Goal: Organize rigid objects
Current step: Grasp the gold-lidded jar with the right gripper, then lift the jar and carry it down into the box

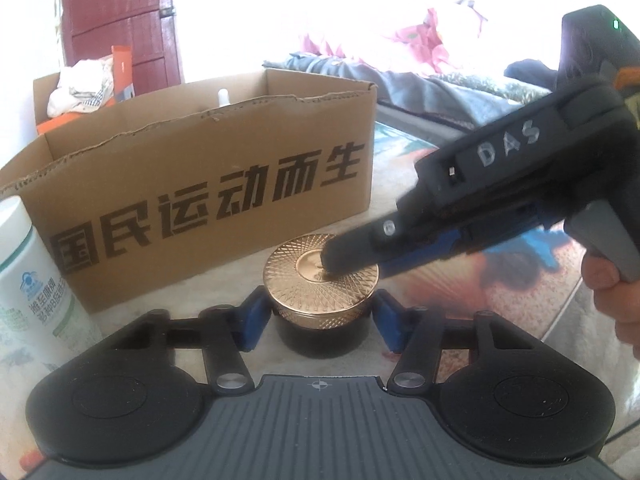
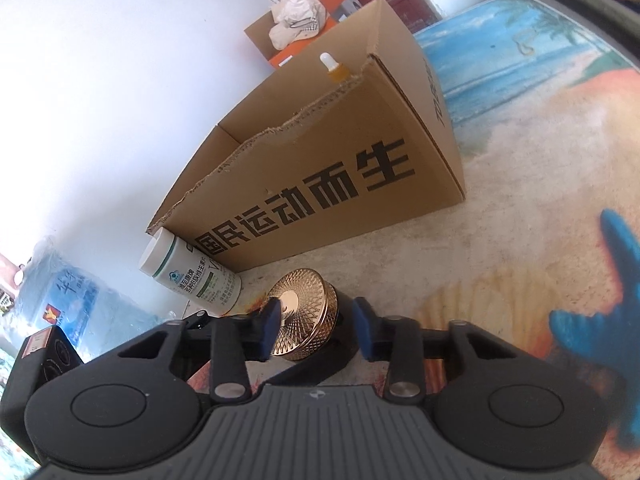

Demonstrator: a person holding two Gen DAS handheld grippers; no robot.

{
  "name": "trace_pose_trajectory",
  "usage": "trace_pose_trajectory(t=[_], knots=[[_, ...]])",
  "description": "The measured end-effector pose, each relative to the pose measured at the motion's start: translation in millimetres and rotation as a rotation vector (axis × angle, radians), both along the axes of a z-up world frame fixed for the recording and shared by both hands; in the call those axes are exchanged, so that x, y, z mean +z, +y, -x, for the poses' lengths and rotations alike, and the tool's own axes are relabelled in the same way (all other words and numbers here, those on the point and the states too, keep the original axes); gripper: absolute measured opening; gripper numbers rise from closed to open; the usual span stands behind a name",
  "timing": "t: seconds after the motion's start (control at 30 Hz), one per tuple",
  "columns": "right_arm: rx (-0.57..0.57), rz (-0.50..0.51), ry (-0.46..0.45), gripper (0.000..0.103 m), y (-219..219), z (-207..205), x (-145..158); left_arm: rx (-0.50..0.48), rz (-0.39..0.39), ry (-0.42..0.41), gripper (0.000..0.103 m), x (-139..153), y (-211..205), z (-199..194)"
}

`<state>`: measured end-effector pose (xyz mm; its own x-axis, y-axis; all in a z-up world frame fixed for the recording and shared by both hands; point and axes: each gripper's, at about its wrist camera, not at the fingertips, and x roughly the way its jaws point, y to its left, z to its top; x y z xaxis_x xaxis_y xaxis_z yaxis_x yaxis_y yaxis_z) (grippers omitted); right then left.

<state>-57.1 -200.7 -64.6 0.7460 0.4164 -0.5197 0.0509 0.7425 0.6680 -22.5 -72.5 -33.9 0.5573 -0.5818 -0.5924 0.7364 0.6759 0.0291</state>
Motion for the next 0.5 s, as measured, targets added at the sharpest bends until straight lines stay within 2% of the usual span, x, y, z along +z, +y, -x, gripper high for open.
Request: trace_pose_trajectory(t=[0.33,0.5], knots=[[-0.022,0.013,0.009,0.035,6,4,7,0.010,0.028,0.003,0.056,2,7,5],[-0.018,0.054,-0.023,0.035,14,8,31,0.020,0.061,-0.024,0.056,21,13,8]])
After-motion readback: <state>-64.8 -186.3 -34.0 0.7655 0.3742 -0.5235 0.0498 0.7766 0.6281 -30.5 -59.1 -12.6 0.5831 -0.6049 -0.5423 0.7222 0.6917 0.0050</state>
